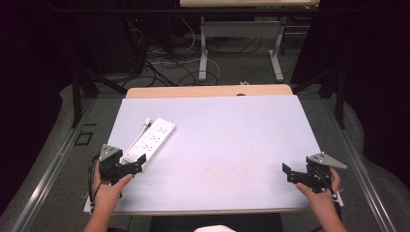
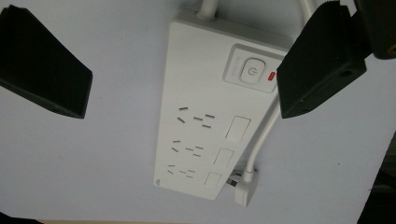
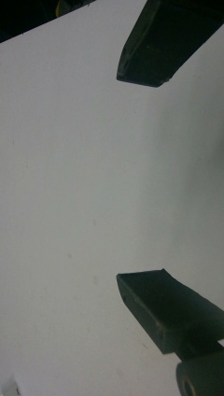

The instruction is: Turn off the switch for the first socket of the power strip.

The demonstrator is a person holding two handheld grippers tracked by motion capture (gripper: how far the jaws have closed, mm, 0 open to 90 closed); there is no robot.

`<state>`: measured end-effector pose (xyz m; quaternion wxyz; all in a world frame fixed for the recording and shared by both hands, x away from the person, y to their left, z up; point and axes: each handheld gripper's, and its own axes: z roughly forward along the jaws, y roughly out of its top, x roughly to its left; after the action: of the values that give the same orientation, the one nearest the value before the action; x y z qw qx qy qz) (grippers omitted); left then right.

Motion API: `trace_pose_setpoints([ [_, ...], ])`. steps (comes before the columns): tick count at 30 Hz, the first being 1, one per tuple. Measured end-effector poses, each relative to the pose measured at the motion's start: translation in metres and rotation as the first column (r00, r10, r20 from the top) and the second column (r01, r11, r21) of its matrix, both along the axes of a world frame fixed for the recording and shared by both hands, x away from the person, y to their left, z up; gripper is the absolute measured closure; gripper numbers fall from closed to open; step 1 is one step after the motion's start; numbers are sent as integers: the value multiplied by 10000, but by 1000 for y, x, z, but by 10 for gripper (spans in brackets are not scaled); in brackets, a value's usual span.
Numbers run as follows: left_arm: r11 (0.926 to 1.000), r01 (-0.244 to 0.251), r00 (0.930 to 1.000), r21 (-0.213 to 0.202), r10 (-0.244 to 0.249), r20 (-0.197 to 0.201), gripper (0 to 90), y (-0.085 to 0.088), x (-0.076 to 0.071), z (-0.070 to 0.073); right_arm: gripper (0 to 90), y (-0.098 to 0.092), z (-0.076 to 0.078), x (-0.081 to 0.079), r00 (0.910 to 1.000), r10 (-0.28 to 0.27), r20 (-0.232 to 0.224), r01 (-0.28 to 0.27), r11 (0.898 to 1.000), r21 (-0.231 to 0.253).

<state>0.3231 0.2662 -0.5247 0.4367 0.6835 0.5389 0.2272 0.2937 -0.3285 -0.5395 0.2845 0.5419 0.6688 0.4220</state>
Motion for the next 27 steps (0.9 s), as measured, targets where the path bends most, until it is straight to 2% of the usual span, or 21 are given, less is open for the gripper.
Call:
trace_pose_setpoints([
  [1, 10000, -16, 10000, 83, 16, -14, 47, 1, 0, 1, 34, -1, 2, -1, 9997, 90, -212, -91, 10000, -8],
  [4, 9998, -17, 10000, 217, 15, 81, 60, 2, 0, 2, 35, -2, 2, 1, 9999, 52, -160, -52, 10000, -22],
  [5, 9997, -26, 10000, 262, 24, 62, 62, 2, 0, 2, 36, -1, 3, 0, 9995, 18, -325, -19, 10000, -35],
  [7, 9992, -22, 9999, 402, 18, 99, 67, 3, 1, 2, 37, -1, 2, 2, 9996, 44, -266, -47, 9999, -90],
  [8, 9990, -28, 10000, 440, 26, 67, 69, 4, 0, 4, 36, 1, 2, 2, 9993, 26, -383, -29, 10000, -68],
  [9, 9989, -37, 9999, 470, 32, 109, 77, 5, 1, 5, 37, 2, 1, 3, 9997, 59, -254, -60, 10000, -36],
  [11, 9990, -102, 9998, 429, 95, 177, 99, 6, 0, 6, 37, 2, 1, 3, 9994, 210, -280, -214, 9997, -139],
  [13, 9991, -203, 9996, 386, 196, 185, 176, 8, 0, 9, 36, 4, 1, 3, 9994, 158, -322, -165, 9997, -191],
  [14, 9992, -186, 9997, 355, 180, 157, 176, 10, 1, 10, 36, 4, 1, 2, 9993, 169, -324, -175, 9997, -181],
  [15, 9993, -229, 9996, 301, 225, 144, 176, 11, 1, 11, 36, 5, -2, 4, 9999, 74, 114, -73, 9999, -107],
  [16, 9993, -260, 9996, 252, 257, 132, 176, 11, 2, 12, 36, 5, -1, 3, 9997, 122, -191, -125, 9998, -121],
  [17, 9992, -284, 9995, 289, 280, 152, 177, 12, 3, 12, 37, 4, 0, 3, 9993, 213, -313, -217, 9997, -101],
  [21, 9987, -343, 9994, 368, 339, 117, 189, 12, 5, 15, 40, 3, -1, 5, 9996, 210, -182, -213, 9996, -184],
  [23, 9986, -328, 9994, 419, 325, 72, 203, 12, 7, 18, 40, 3, -1, 6, 9992, 215, -351, -219, 9997, -130],
  [27, 9984, -174, 9997, 542, 182, -136, 285, 12, 10, 22, 42, 4, -2, 7, 9994, 128, -309, -128, 9999, 19],
])
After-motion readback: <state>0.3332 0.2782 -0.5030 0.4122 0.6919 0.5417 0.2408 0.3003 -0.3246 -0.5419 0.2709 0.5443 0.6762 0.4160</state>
